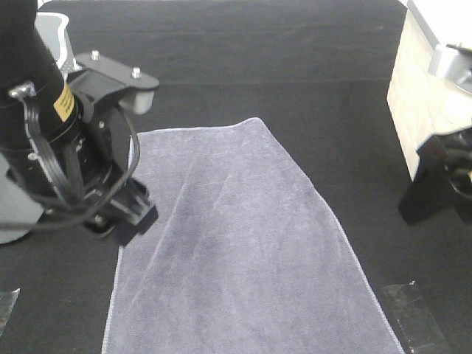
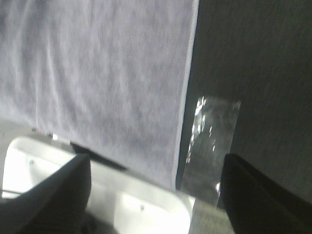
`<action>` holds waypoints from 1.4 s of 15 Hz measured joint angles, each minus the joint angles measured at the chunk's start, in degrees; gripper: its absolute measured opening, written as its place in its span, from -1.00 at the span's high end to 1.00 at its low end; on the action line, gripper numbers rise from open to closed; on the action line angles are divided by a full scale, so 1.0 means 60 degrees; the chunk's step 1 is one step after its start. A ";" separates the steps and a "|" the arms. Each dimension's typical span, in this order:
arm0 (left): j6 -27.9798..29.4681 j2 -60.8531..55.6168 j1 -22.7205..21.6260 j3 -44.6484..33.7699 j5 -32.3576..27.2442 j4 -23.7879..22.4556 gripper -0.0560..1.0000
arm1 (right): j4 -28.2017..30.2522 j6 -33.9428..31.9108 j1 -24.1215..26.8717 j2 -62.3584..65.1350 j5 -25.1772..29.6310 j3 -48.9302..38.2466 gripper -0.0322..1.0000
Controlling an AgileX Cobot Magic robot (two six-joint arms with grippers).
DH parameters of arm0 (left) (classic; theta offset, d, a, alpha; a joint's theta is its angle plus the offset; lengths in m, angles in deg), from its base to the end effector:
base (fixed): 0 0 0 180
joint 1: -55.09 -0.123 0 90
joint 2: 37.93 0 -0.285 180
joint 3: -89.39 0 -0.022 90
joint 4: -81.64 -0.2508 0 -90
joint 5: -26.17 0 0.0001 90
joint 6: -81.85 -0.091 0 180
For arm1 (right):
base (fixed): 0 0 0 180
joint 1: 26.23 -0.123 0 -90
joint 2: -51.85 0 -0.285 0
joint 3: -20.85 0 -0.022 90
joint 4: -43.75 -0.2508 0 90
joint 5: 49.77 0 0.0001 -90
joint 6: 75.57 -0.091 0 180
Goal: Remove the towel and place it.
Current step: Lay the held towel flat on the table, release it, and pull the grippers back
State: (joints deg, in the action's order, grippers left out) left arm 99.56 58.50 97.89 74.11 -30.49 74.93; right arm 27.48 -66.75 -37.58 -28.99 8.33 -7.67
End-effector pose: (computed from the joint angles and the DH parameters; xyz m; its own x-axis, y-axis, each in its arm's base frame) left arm 0.2199 -0.1915 0.2452 -0.8570 0.4652 -0.2217 0.4680 0.8827 0.0432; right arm 0.2107 0.0644 0.2561 -0.9527 -0.1921 -0.2354 -0.2469 0.9411 0.2310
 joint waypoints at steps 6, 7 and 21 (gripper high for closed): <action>0.0344 0.0000 -0.2225 0.0010 0.2082 -0.0181 -0.40 | -0.0105 0.0000 0.0000 -0.0010 -0.0879 0.0745 -0.41; 0.0344 0.0010 -0.2683 0.0019 0.2550 -0.0181 -0.40 | -0.0124 0.0000 0.0000 -0.0019 -0.0964 0.0888 -0.41; -0.0583 0.7830 -0.3705 0.9998 -0.1576 -0.0105 -0.22 | -0.0239 0.0019 0.0000 -0.0812 -0.1098 0.1098 -0.41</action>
State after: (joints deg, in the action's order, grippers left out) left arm 96.06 105.48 75.66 134.10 -39.95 74.30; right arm 26.04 -66.63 -37.58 -33.86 1.74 -1.08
